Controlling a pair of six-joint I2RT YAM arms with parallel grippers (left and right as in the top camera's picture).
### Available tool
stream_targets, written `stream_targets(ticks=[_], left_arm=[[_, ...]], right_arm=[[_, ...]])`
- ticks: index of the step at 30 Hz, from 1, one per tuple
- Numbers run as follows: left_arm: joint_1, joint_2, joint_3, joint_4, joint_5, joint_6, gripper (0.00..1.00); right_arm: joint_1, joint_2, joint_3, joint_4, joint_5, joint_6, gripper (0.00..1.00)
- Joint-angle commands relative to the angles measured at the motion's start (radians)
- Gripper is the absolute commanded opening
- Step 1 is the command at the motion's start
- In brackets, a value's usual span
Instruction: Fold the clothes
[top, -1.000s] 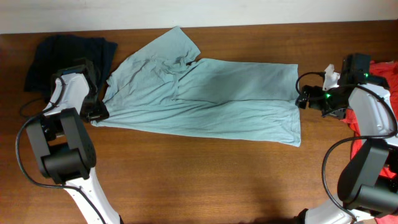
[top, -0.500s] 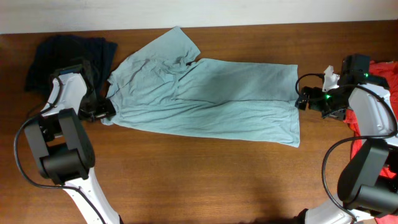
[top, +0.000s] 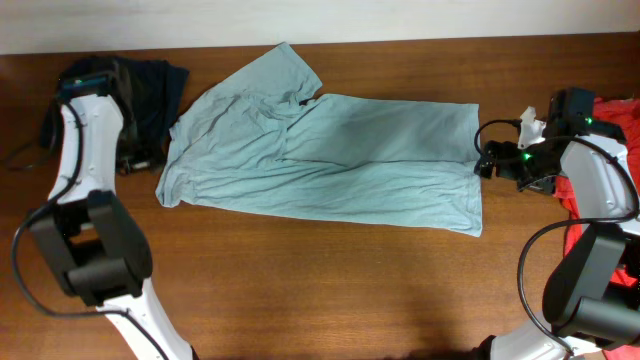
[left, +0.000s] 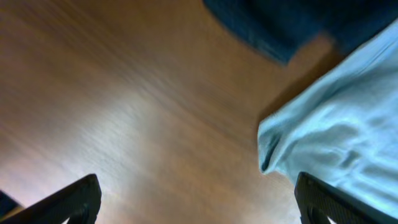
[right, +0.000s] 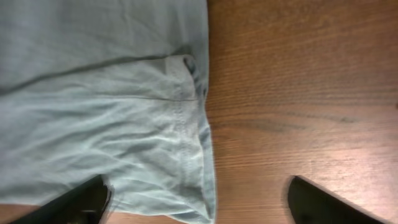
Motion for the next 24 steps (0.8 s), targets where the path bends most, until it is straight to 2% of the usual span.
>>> stream_targets(ticks=[1, 2, 3, 4, 5, 9, 16, 24], left_arm=[[-0.002, -0.068, 0.025, 0.053, 0.034, -0.018, 0.99], [-0.002, -0.069, 0.025, 0.080, 0.102, -0.017, 0.84], [-0.002, -0.069, 0.025, 0.106, 0.172, -0.017, 0.27], [-0.002, -0.068, 0.024, 0.128, 0.226, -0.018, 0.01], [-0.002, -0.065, 0.023, 0.153, 0.288, -0.018, 0.01], [-0.004, -0.063, 0.023, 0.226, 0.416, -0.018, 0.01], [-0.006, -0.063, 0.023, 0.275, 0.408, -0.017, 0.01], [-0.006, -0.053, 0.005, 0.306, 0.299, -0.017, 0.02]], right_arm=[[0.000, -0.006, -0.006, -0.004, -0.082, 0.007, 0.61], [0.005, -0.006, -0.019, -0.004, -0.104, 0.006, 0.44], [0.011, -0.006, -0.032, -0.004, -0.106, 0.006, 0.26], [0.017, -0.006, -0.043, -0.004, -0.102, -0.002, 0.12], [0.023, -0.006, -0.056, -0.004, -0.101, -0.021, 0.04], [0.042, -0.006, -0.119, 0.015, -0.062, -0.023, 0.04], [0.045, -0.006, -0.238, 0.167, -0.057, -0.024, 0.04], [0.045, -0.006, -0.348, 0.302, -0.018, -0.024, 0.04]])
